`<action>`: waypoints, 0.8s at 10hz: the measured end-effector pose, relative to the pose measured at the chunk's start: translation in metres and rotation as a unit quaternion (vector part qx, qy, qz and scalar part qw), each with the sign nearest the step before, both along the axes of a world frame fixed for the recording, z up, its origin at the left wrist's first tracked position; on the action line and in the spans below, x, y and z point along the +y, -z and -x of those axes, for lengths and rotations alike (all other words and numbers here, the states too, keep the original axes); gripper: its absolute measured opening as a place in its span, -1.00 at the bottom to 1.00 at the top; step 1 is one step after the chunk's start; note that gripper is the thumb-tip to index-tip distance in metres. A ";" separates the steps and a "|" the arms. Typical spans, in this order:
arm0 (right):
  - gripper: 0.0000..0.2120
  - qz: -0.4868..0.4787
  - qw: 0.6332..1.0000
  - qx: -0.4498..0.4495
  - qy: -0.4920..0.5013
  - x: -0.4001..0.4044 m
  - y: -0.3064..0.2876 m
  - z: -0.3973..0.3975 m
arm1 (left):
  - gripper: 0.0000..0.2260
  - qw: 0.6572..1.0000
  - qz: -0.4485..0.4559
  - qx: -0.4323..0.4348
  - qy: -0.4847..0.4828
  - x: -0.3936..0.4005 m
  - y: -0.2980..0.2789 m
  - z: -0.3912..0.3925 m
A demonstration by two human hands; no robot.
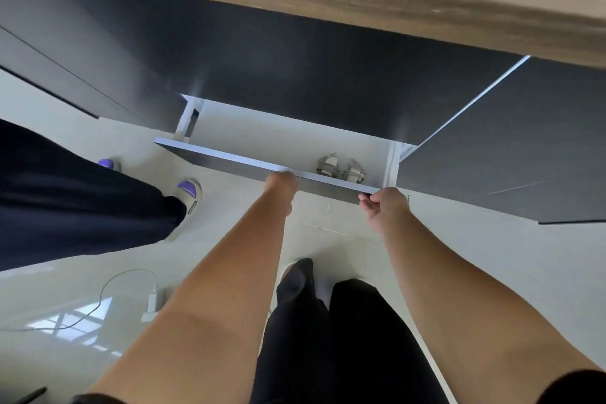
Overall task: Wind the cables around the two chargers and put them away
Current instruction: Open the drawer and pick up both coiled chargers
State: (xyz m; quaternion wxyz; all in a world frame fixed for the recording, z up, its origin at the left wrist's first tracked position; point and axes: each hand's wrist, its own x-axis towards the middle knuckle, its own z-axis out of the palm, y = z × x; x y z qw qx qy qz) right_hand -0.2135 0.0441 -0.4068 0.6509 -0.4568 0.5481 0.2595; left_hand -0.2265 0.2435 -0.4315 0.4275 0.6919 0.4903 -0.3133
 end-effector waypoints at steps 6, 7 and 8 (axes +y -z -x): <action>-0.74 -0.045 0.993 -0.049 0.101 -0.001 -0.007 -0.084 | -0.74 0.959 0.144 -0.116 -0.214 -0.036 -0.035 -0.105; -0.70 -0.058 0.982 -0.087 0.155 -0.001 -0.008 -0.087 | -0.76 0.948 0.178 -0.153 -0.214 -0.039 -0.041 -0.116; -0.68 -0.062 0.979 -0.100 0.168 -0.001 -0.010 -0.087 | -0.75 0.953 0.170 -0.153 -0.200 -0.039 -0.045 -0.119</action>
